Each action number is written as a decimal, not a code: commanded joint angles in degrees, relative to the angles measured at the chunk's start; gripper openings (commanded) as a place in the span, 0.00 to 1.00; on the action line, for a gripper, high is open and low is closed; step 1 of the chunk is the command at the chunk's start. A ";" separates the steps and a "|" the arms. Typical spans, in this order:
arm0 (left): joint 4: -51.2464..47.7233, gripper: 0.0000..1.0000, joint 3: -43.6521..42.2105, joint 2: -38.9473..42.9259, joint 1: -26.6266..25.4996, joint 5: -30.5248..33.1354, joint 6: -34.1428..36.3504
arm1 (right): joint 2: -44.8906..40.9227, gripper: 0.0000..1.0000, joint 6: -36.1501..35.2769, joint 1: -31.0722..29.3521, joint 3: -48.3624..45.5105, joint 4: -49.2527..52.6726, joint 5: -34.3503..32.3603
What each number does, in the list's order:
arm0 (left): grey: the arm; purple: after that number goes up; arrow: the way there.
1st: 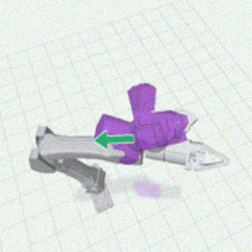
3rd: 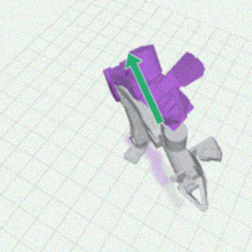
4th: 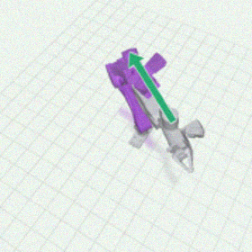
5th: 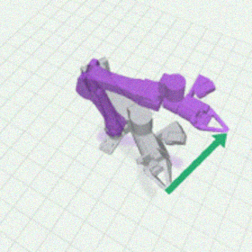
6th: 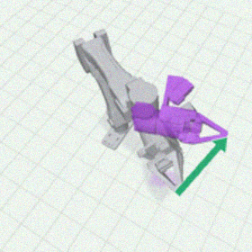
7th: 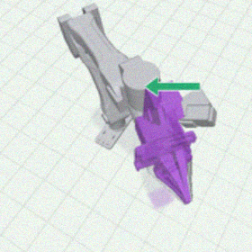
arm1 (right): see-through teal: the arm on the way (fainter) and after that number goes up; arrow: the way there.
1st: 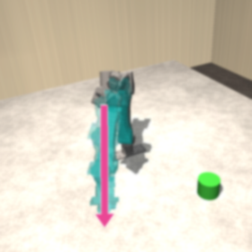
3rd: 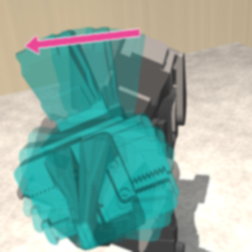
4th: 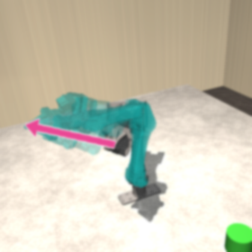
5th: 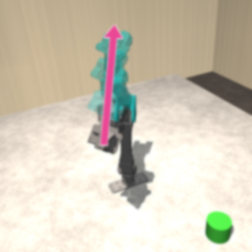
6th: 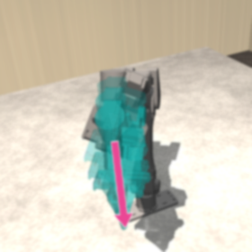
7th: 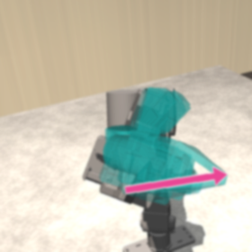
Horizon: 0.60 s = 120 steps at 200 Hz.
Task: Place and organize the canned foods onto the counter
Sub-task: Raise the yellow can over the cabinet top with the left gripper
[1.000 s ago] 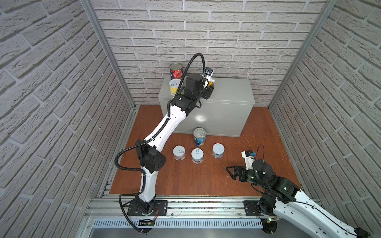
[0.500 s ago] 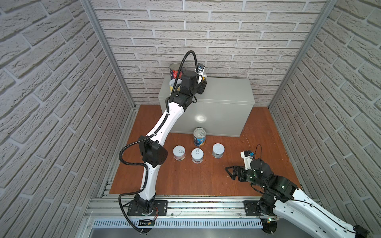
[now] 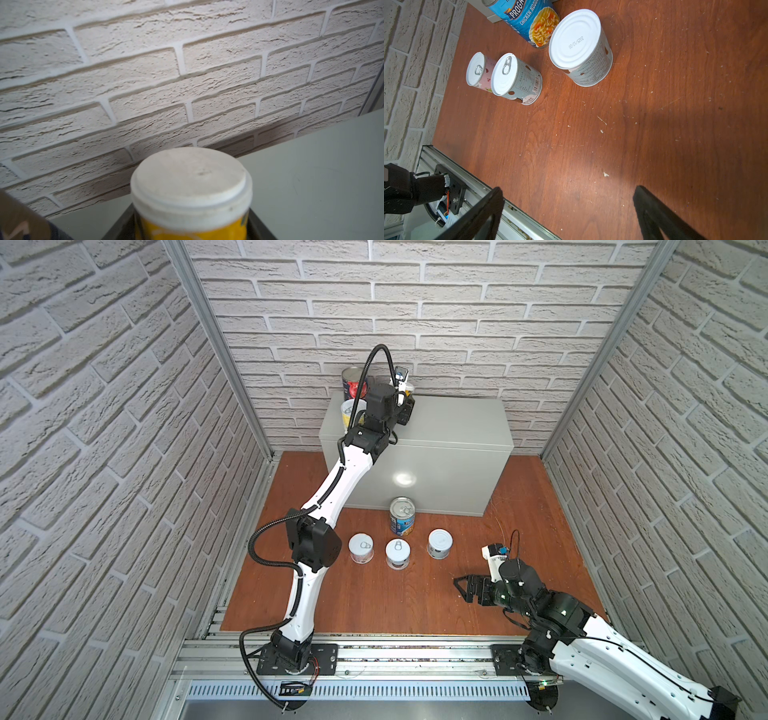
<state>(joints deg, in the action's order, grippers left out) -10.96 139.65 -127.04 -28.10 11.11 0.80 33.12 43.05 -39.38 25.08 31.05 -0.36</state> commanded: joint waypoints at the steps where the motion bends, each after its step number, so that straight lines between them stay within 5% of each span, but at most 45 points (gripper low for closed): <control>1: 2.16 0.48 1.34 -1.89 1.67 1.37 -1.22 | 0.20 0.98 -1.22 0.20 1.77 -1.95 -0.54; 120: 8.08 0.51 -10.23 2.01 2.11 0.67 -3.23 | 1.07 0.98 -0.69 0.18 1.69 -2.55 -0.61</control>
<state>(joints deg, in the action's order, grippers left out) -1.13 133.01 -126.15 -26.63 11.29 -2.00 34.65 42.68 -39.38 25.39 30.59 -0.38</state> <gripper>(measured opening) 0.642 0.985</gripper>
